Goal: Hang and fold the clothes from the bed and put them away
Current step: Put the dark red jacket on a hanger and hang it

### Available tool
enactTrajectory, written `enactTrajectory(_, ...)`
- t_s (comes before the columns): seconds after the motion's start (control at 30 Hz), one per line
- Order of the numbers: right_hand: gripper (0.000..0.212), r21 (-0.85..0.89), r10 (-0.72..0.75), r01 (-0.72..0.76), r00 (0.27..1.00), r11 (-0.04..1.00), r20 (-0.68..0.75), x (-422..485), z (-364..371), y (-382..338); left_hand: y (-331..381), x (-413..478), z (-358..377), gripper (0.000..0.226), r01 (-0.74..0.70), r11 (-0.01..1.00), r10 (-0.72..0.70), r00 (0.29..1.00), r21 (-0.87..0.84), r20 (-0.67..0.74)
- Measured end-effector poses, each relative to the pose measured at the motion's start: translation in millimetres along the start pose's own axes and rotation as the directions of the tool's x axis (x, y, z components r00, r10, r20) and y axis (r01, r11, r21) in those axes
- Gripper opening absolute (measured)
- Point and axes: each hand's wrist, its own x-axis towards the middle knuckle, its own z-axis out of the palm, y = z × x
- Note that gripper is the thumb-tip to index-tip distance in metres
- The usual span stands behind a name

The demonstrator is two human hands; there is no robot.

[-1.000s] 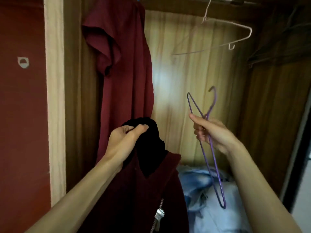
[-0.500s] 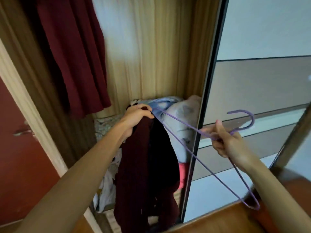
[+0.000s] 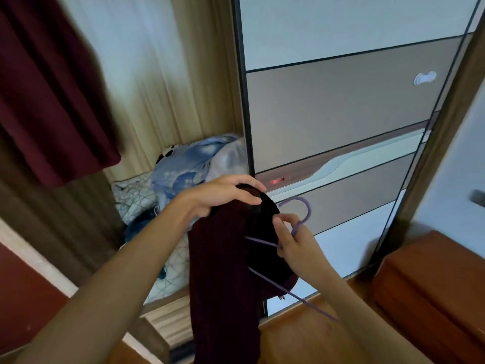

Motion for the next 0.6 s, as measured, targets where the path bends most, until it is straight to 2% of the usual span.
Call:
enactTrajectory(0.07,0.028,0.015,0.021,-0.021,0.999,1.000,-0.048,6.9,5.6,10.8,-0.7,0.8,25.7,0.024,0.012,0.999,-0.014,0.998,-0.030,-0.065)
enactTrajectory(0.17,0.039,0.070,0.035,-0.028,0.995,0.997,-0.097,14.3,15.2,25.8,-5.5,-1.2,61.7,0.027,0.026,0.982,-0.050,0.991,-0.185,-0.126)
enactTrajectory(0.23,0.036,0.091,0.021,-0.009,0.991,0.996,-0.134,13.6,21.0,29.4,-5.3,-5.6,78.6,0.029,0.031,0.957,-0.084,0.981,-0.288,-0.173)
enactTrajectory(0.33,0.031,0.252,0.040,0.012,0.979,0.968,-0.199,15.0,16.5,36.5,-3.0,-15.5,89.0,0.033,0.081,0.928,-0.149,0.976,-0.363,-0.161)
enactTrajectory(0.37,0.033,0.295,0.057,0.014,0.971,0.955,-0.232,15.9,11.7,39.2,-4.1,-20.8,90.1,0.041,0.118,0.947,-0.164,0.977,-0.298,-0.133)
enactTrajectory(0.4,0.035,0.327,0.069,0.019,0.965,0.945,-0.255,16.1,5.2,40.2,-5.7,-26.1,91.0,0.049,0.145,0.976,-0.165,0.979,-0.162,-0.119)
enactTrajectory(0.43,0.036,0.360,0.063,0.039,0.962,0.932,-0.267,16.1,-1.4,40.3,-6.8,-30.6,91.6,0.053,0.147,0.989,-0.142,0.982,0.034,-0.128)
enactTrajectory(0.47,0.036,0.401,0.046,0.069,0.962,0.913,-0.269,15.1,-7.4,39.4,-8.3,-35.1,91.6,0.053,0.118,0.956,-0.077,0.985,0.269,-0.157)
enactTrajectory(0.5,0.036,0.450,0.024,0.099,0.965,0.888,-0.259,13.7,-13.0,37.1,-6.9,-40.0,92.3,0.053,0.093,0.849,0.009,0.982,0.520,-0.191)
enactTrajectory(0.53,0.037,0.495,-0.002,0.124,0.971,0.860,-0.241,12.7,-18.8,32.7,-3.0,-45.2,92.8,0.056,0.102,0.662,0.123,0.962,0.743,-0.243)
enactTrajectory(0.57,0.037,0.523,-0.026,0.143,0.974,0.840,-0.225,12.7,-23.3,28.9,-0.6,-49.5,92.1,0.061,0.131,0.454,0.264,0.925,0.882,-0.273)
enactTrajectory(0.6,0.036,0.539,-0.044,0.157,0.976,0.828,-0.215,13.7,-26.7,25.9,3.5,-52.5,91.5,0.064,0.146,0.305,0.382,0.886,0.941,-0.262)
